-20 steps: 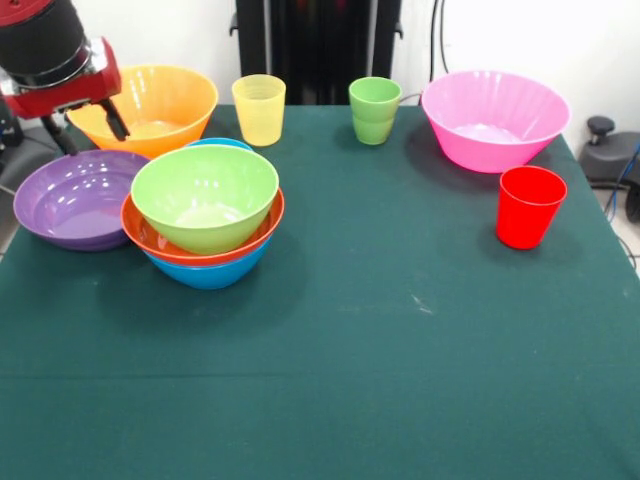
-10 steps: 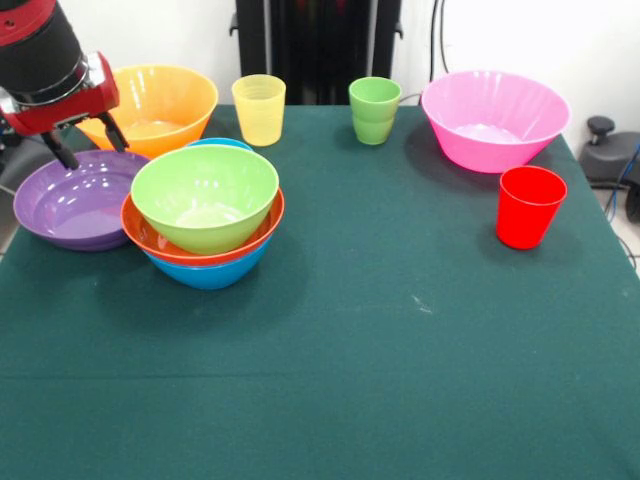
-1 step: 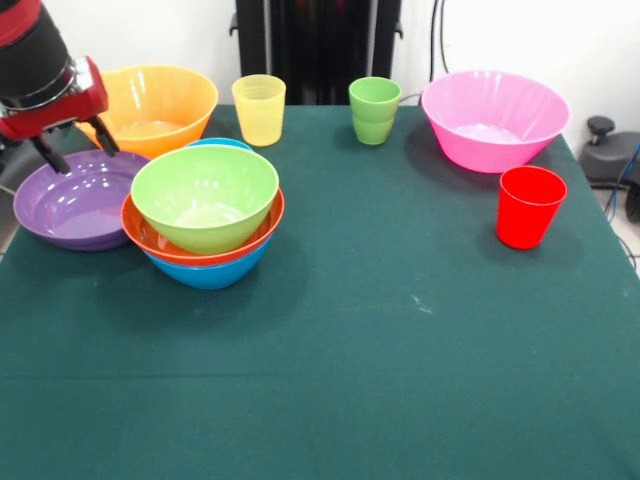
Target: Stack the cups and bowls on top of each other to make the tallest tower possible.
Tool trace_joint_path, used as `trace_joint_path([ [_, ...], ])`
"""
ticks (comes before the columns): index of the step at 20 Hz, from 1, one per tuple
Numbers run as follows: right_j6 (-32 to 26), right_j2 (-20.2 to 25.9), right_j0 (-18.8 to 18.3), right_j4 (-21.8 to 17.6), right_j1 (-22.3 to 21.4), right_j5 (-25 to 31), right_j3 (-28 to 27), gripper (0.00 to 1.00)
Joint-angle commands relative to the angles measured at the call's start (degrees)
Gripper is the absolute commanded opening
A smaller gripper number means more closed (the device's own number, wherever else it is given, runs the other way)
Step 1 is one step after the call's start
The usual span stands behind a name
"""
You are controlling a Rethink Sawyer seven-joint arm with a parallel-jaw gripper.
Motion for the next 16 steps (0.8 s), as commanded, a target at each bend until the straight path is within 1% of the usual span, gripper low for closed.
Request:
trace_joint_path([
  [1,-23.9,1.4,0.1,-2.6,0.3,7.5,-4.8,1.00],
  [8,-26.2,1.6,-0.5,-3.2,0.3,9.1,-6.6,1.00],
  [16,-25.6,0.5,-0.7,-4.3,2.1,4.5,-5.9,1.00],
])
